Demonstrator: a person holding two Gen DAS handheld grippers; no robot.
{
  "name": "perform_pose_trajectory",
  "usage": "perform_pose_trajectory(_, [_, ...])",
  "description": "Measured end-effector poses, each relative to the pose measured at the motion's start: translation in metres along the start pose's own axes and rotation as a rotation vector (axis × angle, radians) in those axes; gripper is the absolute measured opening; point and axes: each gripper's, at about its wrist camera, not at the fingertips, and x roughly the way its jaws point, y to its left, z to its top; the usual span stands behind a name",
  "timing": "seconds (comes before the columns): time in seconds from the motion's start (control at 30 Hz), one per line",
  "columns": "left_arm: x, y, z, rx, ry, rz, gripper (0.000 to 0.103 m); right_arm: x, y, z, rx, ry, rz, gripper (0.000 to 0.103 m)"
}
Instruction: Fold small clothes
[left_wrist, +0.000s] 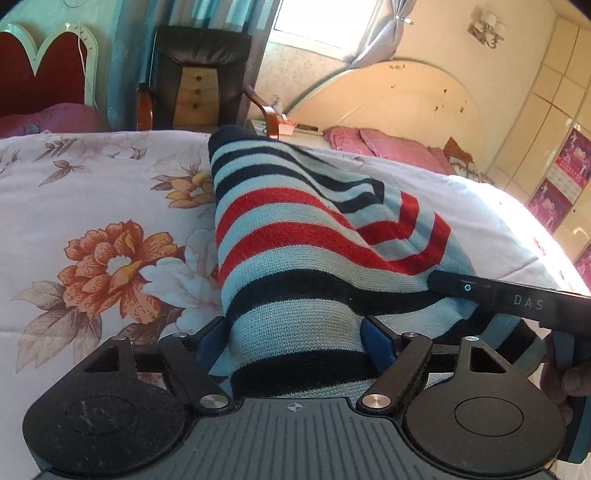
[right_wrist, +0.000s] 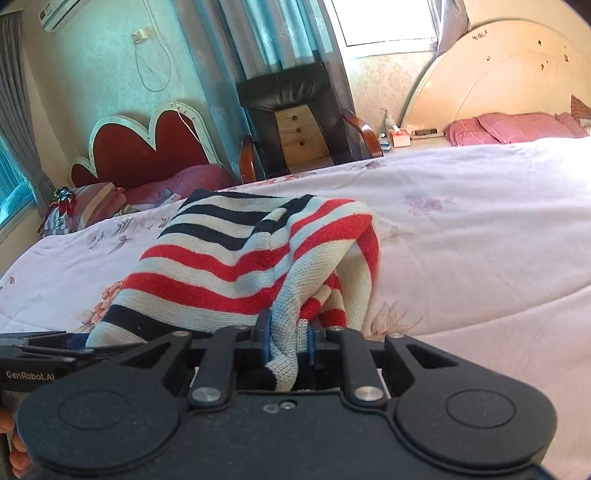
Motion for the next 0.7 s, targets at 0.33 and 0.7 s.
perform_pose_trajectory(0.33, [-0.022, 0.038, 0.018, -0.07, -0.083, -0.041, 0.08, -0.005, -0.035, 0.017, 0.194, -0.032, 0.066, 0.039])
perform_pose_trajectory(0.7, [0.019, 0.026, 0.021, -0.076, 0.005, -0.085, 0.071, 0.024, -0.047, 0.047, 0.104, -0.1, 0.026, 0.009])
